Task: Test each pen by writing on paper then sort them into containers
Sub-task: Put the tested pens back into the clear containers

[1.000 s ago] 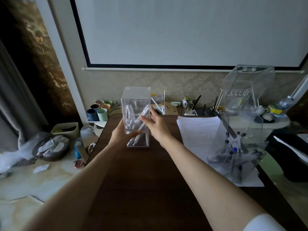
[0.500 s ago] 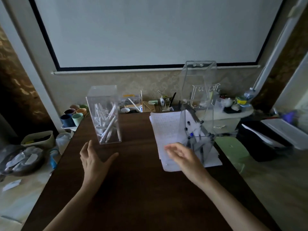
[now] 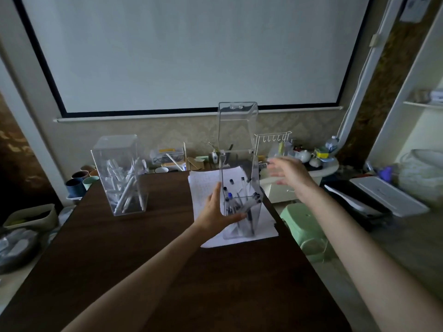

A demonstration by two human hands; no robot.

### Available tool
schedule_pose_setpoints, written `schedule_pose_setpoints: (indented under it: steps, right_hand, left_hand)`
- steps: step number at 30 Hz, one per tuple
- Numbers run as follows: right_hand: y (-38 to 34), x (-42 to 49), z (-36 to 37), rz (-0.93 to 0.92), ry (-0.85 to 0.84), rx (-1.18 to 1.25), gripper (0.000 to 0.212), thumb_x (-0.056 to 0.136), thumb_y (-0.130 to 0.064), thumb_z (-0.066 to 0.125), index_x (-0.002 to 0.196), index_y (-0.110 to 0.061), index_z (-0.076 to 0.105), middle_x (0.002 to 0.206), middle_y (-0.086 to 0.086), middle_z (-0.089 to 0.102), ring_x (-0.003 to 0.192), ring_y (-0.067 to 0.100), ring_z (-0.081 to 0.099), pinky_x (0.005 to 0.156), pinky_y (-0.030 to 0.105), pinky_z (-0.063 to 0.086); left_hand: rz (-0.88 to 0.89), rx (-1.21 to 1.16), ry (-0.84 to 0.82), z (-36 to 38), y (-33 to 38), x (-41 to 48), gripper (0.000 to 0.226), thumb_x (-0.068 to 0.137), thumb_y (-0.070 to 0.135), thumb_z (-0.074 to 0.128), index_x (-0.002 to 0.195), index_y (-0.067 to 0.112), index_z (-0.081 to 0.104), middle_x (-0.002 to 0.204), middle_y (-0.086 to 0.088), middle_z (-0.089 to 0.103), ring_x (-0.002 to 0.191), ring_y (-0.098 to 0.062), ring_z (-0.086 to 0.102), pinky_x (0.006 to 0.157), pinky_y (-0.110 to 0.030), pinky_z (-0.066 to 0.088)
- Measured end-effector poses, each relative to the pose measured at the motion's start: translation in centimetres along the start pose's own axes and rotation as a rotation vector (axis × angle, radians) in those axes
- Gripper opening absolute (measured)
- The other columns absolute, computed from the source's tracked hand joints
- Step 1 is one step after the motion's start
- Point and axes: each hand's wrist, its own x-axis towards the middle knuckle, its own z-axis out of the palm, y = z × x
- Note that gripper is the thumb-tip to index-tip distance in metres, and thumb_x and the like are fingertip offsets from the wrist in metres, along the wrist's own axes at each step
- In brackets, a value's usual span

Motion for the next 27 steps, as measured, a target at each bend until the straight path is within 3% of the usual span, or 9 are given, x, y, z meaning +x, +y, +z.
schedule_pose_setpoints:
  steps: [4,7,10,15,18,22,23,25,27]
  right_hand:
    - [-4.5,1.9,2.0,-0.111,-0.113,0.065,0.055,0.099,-0.043,0.036,0.145,-0.013,0.031,0.150,0.007,0.035,0.131,0.025,0.040,0.102,0.040,0.038]
    - [-6.4,2.1,3.2,-0.129,-0.134,0.072,0.071,0.097,-0.054,0.025,0.146,-0.002,0.023,0.150,0.027,0.022,0.136,0.045,0.026,0.112,0.049,0.028]
    - [-6.3,0.8,3.6,-0.207,-0.066,0.089,0.073,0.097,-0.056,0.019,0.145,0.000,0.027,0.152,0.020,0.025,0.139,0.035,0.027,0.115,0.039,0.020]
    - [-3.1,-3.5,3.4,-0.345,-0.021,0.050,0.067,0.096,-0.057,0.020,0.148,-0.016,0.027,0.154,-0.004,0.028,0.139,0.005,0.026,0.106,0.016,0.018]
    - [-0.3,-6.1,3.7,-0.369,-0.079,-0.037,0.059,0.097,-0.052,0.032,0.146,-0.020,0.028,0.144,-0.025,0.028,0.124,-0.019,0.028,0.096,-0.003,0.018]
    - [2.9,-6.9,5.0,-0.308,-0.108,-0.080,0.080,0.082,-0.058,0.052,0.148,-0.023,0.024,0.153,-0.010,0.026,0.139,0.001,0.024,0.116,0.029,0.022]
    - [3.2,-6.6,5.3,-0.287,-0.127,-0.092,0.086,0.078,-0.057,0.055,0.149,-0.024,0.020,0.155,-0.009,0.022,0.140,0.004,0.022,0.115,0.029,0.023]
    - [3.2,-6.4,6.3,-0.246,-0.204,-0.078,0.092,0.079,-0.048,0.064,0.149,-0.024,0.011,0.154,-0.008,0.020,0.137,0.004,0.026,0.104,0.011,0.028]
    - [2.9,-6.1,7.9,-0.247,-0.277,-0.021,0.088,0.082,-0.036,0.068,0.149,-0.024,0.012,0.149,-0.006,0.031,0.125,0.000,0.039,0.090,0.000,0.036]
  left_hand:
    - [-0.029,-0.188,0.097,1.0,0.2,0.2,0.104,0.077,0.014,0.073,0.149,0.025,-0.001,0.150,-0.009,0.027,0.131,-0.023,0.035,0.108,-0.047,0.033]
    - [-0.011,-0.142,0.132,0.9,-0.1,0.1,0.097,0.082,0.013,0.069,0.150,0.027,0.001,0.151,-0.005,0.028,0.135,-0.026,0.033,0.108,-0.039,0.032]
    - [0.012,-0.113,0.129,0.6,-0.6,0.0,0.095,0.083,0.014,0.068,0.150,0.026,0.002,0.150,-0.006,0.031,0.135,-0.027,0.034,0.109,-0.040,0.032]
    - [0.058,-0.092,0.131,0.4,-1.3,0.1,0.092,0.083,0.012,0.068,0.150,0.021,0.005,0.150,-0.008,0.030,0.133,-0.027,0.037,0.108,-0.039,0.033]
    - [0.091,-0.131,0.142,0.1,-1.3,-0.2,0.084,0.082,0.008,0.067,0.149,0.015,0.016,0.141,-0.001,0.040,0.130,-0.017,0.038,0.105,-0.031,0.034]
    - [0.116,-0.100,0.148,-0.6,-1.6,-0.7,0.073,0.081,0.005,0.068,0.143,0.011,0.030,0.125,-0.002,0.055,0.118,-0.019,0.053,0.101,-0.036,0.042]
    - [0.113,-0.097,0.151,-0.9,-1.8,-0.9,0.074,0.081,0.006,0.069,0.143,0.012,0.030,0.128,-0.004,0.054,0.119,-0.020,0.052,0.102,-0.040,0.043]
    - [0.119,-0.086,0.144,-1.7,-2.3,-1.5,0.075,0.081,0.009,0.070,0.144,0.014,0.030,0.132,-0.005,0.053,0.122,-0.018,0.050,0.102,-0.043,0.043]
    - [0.128,-0.059,0.142,-2.9,-3.2,-2.2,0.076,0.080,0.010,0.071,0.144,0.016,0.031,0.130,-0.003,0.054,0.121,-0.016,0.051,0.101,-0.043,0.043]
